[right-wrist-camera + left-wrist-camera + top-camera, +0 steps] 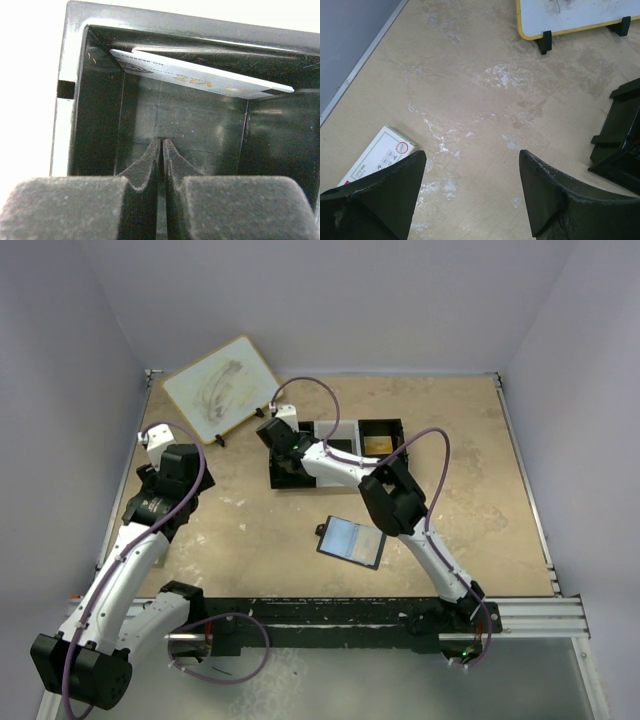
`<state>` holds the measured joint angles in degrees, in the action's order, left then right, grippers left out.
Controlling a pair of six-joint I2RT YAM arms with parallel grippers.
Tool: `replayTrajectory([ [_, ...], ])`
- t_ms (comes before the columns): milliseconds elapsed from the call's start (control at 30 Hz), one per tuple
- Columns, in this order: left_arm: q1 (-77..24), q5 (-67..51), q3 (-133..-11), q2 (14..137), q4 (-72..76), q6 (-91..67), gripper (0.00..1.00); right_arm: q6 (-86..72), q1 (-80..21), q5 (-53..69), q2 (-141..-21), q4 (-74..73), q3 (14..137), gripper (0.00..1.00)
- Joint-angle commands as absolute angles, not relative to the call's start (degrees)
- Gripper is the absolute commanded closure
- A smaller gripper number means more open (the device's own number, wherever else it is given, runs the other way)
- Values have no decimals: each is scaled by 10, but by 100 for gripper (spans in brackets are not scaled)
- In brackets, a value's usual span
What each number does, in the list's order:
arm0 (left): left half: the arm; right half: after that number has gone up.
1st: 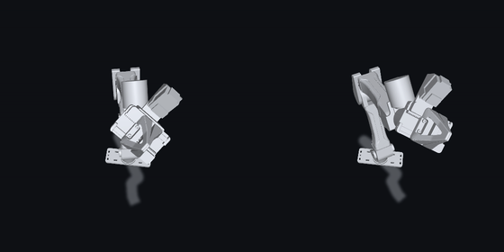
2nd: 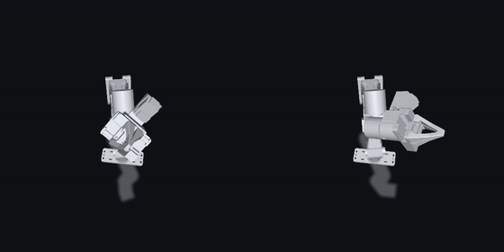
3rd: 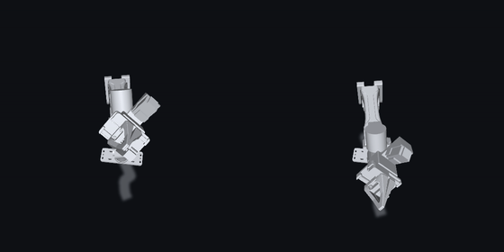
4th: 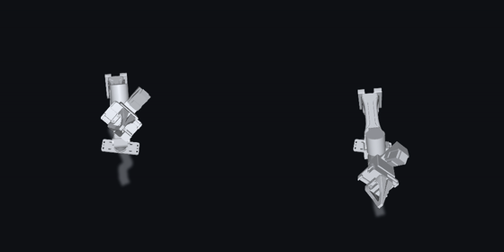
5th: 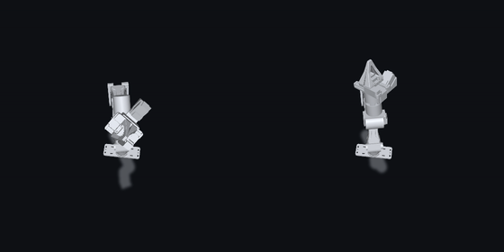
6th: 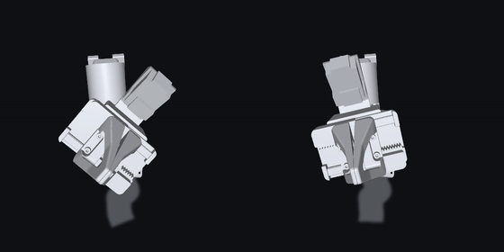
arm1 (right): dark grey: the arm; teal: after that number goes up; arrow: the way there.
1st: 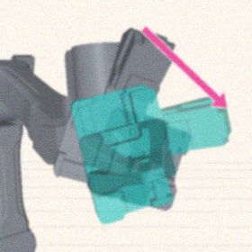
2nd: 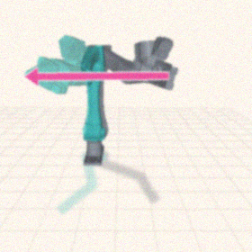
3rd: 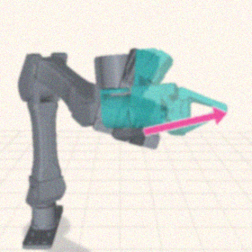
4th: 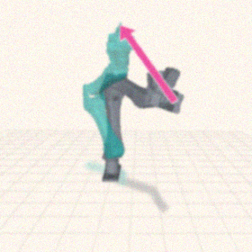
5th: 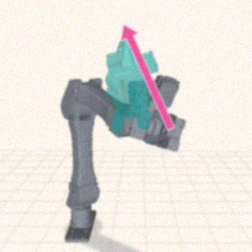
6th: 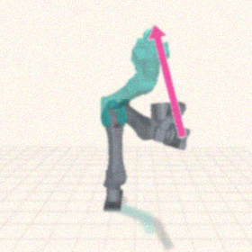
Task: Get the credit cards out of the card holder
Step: Adjust the credit card in the storage box.
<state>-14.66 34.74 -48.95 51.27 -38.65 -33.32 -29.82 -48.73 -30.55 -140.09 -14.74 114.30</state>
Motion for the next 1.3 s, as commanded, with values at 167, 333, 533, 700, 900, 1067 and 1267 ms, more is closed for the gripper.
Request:
replayTrajectory([
  [167, -146, 351, -491, 508, -371, -327, 28, -264, -487, -272, -1307, -155, 1126, 90],
  [333, -146, 350, -491, 509, -371, -326, 28, -251, -487, -283, -1270, -158, 1131, 87],
  [533, -146, 349, -490, 510, -371, -326, 28, -229, -469, -286, -1282, -164, 1156, 85],
  [700, -146, 349, -490, 511, -371, -325, 28, -221, -461, -260, -1296, -156, 1164, 85],
  [900, -146, 349, -491, 516, -370, -325, 28, -211, -447, -247, -1340, -161, 1193, 85],
  [1067, -146, 348, -491, 517, -370, -324, 28, -187, -434, -266, -1373, -163, 1233, 85],
  [1267, -146, 350, -491, 518, -369, -324, 28, -155, -428, -283, -1375, -152, 1241, 85],
])
